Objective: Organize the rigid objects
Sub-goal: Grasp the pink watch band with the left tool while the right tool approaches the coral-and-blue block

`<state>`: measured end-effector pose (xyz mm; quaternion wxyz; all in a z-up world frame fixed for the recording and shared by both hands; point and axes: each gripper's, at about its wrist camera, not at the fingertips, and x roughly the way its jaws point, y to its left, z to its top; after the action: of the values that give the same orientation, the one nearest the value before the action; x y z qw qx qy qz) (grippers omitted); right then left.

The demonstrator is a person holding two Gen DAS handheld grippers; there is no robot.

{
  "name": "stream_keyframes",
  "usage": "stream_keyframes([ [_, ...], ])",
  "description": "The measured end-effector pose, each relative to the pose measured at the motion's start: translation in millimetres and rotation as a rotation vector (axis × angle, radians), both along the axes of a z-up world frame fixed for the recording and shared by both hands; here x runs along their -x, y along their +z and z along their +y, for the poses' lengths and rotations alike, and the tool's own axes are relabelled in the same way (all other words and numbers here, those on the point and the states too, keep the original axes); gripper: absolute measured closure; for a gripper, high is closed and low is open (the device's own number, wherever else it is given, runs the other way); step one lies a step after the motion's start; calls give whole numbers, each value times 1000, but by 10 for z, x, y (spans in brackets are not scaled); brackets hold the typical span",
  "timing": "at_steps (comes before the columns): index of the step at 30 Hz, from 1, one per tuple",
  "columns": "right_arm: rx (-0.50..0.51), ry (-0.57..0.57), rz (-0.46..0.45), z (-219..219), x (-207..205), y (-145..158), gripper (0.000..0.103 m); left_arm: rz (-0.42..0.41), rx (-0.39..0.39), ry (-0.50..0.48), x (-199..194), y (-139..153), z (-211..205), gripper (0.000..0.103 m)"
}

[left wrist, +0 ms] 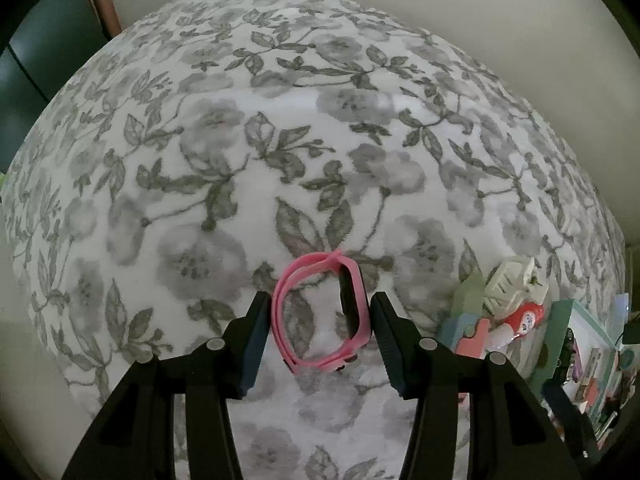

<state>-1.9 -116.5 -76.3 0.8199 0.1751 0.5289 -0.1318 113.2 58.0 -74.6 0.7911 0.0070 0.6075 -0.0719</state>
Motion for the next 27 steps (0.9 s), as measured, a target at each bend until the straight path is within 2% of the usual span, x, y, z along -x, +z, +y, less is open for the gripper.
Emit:
stream_keyframes([
  [14,56,68,105,339,-288,-437,0,12,9,31,-80,-38,172,50],
  [19,140,109,127,455,-345,-498,0,12,10,28,-88,-36,163,50],
  [27,154,86,77,535,-244,-525,0,12,14,30,-87,-37,151,50],
])
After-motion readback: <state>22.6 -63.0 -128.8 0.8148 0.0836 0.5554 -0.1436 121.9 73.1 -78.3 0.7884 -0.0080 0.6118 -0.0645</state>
